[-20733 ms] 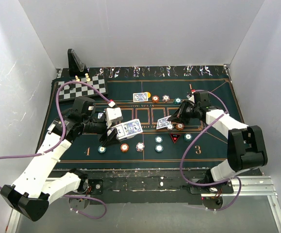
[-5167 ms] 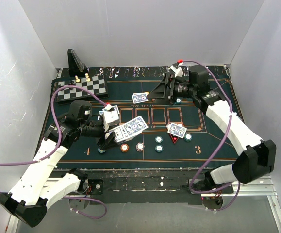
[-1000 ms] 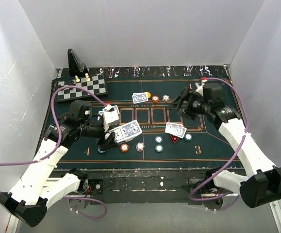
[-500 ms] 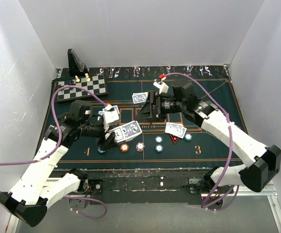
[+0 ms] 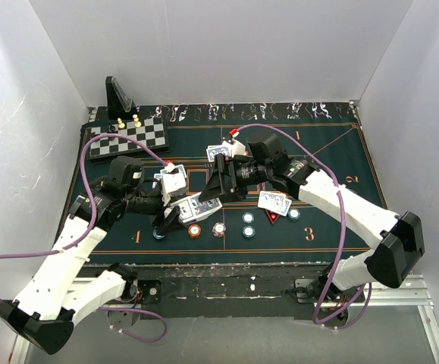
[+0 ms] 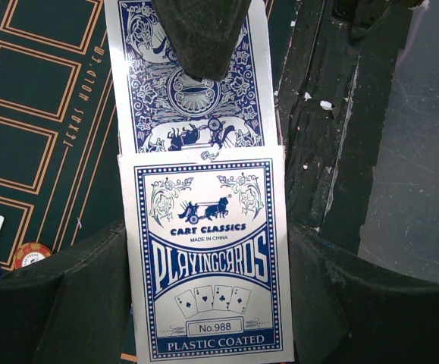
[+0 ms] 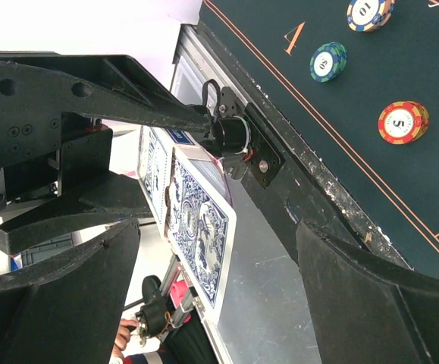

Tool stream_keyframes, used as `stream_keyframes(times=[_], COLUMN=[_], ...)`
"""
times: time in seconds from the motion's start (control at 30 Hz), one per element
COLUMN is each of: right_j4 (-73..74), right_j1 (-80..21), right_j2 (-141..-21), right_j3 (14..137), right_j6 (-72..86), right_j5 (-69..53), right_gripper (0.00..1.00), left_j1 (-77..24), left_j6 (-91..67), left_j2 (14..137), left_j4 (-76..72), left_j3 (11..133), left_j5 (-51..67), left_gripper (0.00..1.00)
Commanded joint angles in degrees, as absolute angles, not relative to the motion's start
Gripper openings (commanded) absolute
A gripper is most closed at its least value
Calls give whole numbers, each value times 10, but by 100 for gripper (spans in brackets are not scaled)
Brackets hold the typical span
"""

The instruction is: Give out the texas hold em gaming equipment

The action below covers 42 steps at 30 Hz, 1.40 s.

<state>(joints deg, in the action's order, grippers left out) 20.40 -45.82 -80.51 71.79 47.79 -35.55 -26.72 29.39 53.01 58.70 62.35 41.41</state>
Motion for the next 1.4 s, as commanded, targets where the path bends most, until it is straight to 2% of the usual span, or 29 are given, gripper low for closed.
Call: stream_keyframes(times=[0.0, 0.6, 1.17, 1.37], right_j4=[185, 195, 227, 229], right_j1=[-462, -460, -425, -418], right_j2=[-812, -800, -763, -759], right_j3=[727, 705, 702, 700], right_j6=[470, 468, 457, 456], right_j5=[-359, -337, -331, -333], right_gripper=[87, 58, 52, 45], left_j1=[-265, -265, -265, -265], left_j6=[297, 292, 291, 292], left_j2=[523, 519, 516, 514], left_j4=[577, 572, 570, 572], left_j3=[641, 640, 637, 637], left_j5=[427, 427, 430, 430], left_gripper=[2, 2, 2, 2])
